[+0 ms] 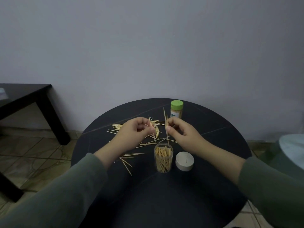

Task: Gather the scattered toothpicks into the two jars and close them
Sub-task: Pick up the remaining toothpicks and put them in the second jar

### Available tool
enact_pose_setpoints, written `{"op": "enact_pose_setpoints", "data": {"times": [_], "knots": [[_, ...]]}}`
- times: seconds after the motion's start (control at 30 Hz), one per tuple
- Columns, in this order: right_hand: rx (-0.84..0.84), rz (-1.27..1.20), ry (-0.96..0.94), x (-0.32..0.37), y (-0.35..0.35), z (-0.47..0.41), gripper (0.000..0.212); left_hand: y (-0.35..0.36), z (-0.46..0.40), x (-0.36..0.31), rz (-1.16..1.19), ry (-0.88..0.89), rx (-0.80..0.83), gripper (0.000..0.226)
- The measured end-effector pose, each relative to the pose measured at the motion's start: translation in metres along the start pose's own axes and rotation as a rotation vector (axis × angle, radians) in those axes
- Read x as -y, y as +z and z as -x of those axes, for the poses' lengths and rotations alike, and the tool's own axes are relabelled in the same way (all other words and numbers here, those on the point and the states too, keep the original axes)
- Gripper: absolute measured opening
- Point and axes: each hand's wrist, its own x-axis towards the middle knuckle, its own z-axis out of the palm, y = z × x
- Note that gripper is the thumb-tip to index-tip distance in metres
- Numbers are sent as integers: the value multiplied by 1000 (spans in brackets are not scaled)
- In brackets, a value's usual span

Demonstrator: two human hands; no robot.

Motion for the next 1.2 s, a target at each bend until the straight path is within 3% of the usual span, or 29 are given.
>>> {"op": "enact_pose_setpoints", "data": {"times": [0.13, 0.27, 0.43, 0.53, 0.67, 0.87, 1.07, 1.2], "knots": [[-13, -62, -57, 0, 5, 3, 16, 0, 3, -2, 148, 20, 65, 14], [-65, -102, -91, 4, 3, 4, 12, -6, 5, -7, 223, 82, 63, 5], [56, -69, -57, -3, 7, 10, 10, -7, 11, -7, -150, 209, 67, 31], [93, 24, -62, -12, 6, 12, 2, -8, 13, -11, -255, 302, 94, 38], [108, 169, -108, -17, -3, 14, 18, -11, 13, -12, -303, 341, 144, 29], [87, 221, -138, -20, -12, 15, 25, -10, 13, -10, -363, 295, 110, 22], [260, 367, -58, -18, -16, 14, 63, -9, 13, -2, -537, 336, 206, 24], [270, 382, -102, -17, -13, 12, 58, -6, 16, -3, -601, 391, 210, 19]]}}
